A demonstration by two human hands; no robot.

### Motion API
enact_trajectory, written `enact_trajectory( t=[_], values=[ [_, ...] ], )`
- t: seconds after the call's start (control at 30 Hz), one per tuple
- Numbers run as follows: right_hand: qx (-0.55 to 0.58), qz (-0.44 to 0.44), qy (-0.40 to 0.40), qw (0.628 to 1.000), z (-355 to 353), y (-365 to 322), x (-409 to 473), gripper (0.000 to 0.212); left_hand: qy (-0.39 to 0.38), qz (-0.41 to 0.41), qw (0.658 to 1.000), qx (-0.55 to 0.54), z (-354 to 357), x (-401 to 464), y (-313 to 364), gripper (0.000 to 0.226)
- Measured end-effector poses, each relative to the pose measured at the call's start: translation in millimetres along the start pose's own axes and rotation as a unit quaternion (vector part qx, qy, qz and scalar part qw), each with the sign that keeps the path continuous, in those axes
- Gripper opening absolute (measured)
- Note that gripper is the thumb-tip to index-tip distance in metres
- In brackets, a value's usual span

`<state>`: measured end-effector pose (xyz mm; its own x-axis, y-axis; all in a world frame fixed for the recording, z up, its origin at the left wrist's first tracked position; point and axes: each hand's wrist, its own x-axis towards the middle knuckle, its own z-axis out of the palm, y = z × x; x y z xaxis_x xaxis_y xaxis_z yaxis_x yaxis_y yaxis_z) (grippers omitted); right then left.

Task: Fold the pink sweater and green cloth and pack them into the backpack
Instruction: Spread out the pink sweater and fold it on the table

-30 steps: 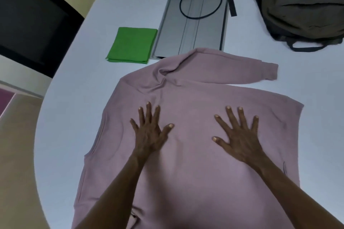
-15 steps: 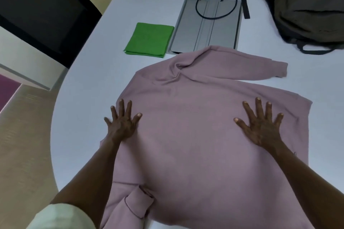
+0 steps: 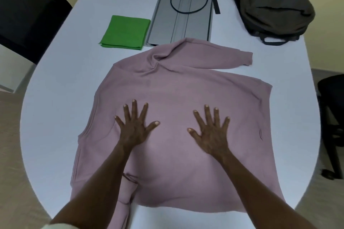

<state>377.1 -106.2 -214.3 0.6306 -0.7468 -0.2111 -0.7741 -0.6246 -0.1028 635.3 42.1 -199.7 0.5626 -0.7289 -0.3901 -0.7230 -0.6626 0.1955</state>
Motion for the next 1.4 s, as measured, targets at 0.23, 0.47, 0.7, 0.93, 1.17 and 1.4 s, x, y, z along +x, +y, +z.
enact_trajectory(
  t=[0.23,0.47,0.7,0.93,1.17,1.4],
  values=[
    [0.017,0.029,0.009,0.999,6.9,17.3,-71.8,0.077,0.044,0.135,0.988,0.053,44.9,-81.6,50.7,0.087],
    [0.039,0.187,-0.012,0.982,1.0,102.9,-120.2,0.076,0.021,0.092,0.994,0.057,46.1,-91.1,41.9,0.101],
    [0.127,0.183,-0.045,0.974,-8.7,117.9,-139.6,0.082,0.001,0.032,0.998,0.046,54.3,-111.4,45.6,0.096],
    [0.099,0.168,0.006,0.981,-17.0,117.2,-139.2,0.066,0.032,0.223,0.972,0.068,81.8,-169.2,139.5,0.069],
    [0.262,0.087,0.101,0.956,-43.0,153.5,-82.9,0.048,0.014,0.312,0.949,0.038,107.5,-166.8,231.6,0.071],
    [0.176,0.008,-0.025,0.984,-71.8,186.3,2.4,0.056,-0.042,0.320,0.941,0.097,116.1,-146.2,274.7,0.105]
  ],
)
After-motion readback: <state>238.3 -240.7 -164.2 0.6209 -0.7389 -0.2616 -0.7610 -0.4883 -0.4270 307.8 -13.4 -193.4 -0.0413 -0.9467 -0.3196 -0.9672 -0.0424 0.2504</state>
